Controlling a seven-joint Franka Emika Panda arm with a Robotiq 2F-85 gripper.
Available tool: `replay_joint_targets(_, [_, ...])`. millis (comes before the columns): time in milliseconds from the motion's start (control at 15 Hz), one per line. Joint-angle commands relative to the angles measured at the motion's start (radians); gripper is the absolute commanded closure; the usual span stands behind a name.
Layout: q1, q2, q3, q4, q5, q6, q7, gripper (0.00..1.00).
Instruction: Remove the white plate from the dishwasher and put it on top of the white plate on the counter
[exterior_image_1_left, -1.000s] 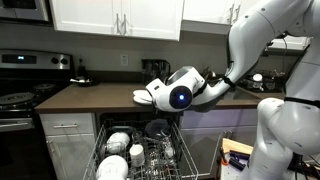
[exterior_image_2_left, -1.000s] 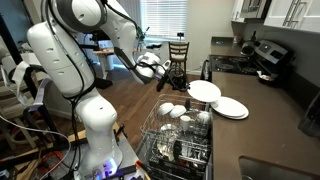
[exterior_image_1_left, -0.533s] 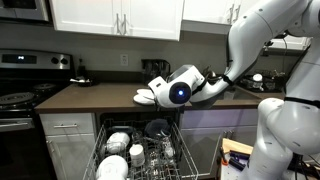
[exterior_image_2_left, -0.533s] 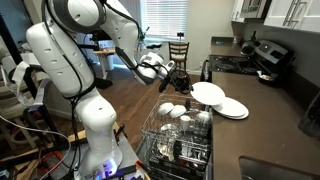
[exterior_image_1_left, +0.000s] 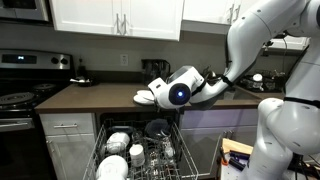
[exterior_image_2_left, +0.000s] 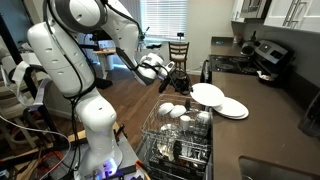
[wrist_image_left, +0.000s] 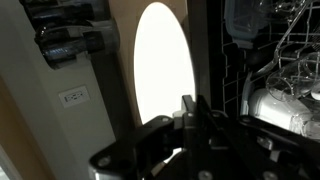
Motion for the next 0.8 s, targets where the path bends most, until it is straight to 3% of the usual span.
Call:
replay_joint_targets(0, [-0.018,0.019,0.003,0.033,-0.003,0.017,-0.020,0.99])
replay_joint_targets(733, [-0.062,0.131,-0.029,0.202,0.005,0.087,-0.060,0.99])
